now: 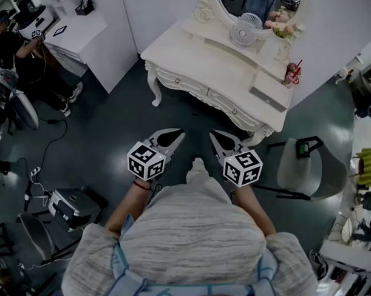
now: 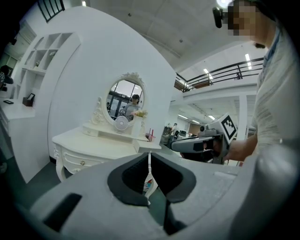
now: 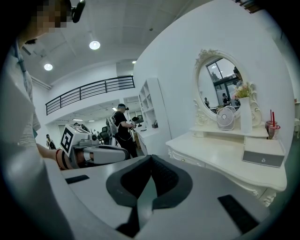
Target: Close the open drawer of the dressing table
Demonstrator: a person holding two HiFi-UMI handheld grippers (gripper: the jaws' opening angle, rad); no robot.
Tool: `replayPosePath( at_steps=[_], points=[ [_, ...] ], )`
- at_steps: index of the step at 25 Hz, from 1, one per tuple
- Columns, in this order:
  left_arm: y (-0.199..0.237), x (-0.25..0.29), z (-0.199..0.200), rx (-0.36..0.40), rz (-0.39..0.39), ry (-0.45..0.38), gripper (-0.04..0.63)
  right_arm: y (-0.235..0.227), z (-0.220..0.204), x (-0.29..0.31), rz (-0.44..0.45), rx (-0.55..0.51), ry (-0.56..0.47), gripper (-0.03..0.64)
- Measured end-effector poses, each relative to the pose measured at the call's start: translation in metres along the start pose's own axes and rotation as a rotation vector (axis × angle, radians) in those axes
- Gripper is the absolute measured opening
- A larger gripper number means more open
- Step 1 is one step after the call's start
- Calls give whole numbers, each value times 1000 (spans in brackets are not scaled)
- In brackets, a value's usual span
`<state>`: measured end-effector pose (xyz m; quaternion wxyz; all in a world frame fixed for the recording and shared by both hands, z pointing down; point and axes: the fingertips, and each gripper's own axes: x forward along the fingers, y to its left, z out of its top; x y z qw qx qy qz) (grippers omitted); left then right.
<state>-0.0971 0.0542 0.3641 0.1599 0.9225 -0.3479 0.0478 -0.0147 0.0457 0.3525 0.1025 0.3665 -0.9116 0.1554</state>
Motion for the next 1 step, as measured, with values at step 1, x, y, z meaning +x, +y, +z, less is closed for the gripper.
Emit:
replayPosePath(
  at_steps=[1],
  points=[
    [0,1,0,-1,-5,3,17,-1,0,1,1,-1,1,9]
  ],
)
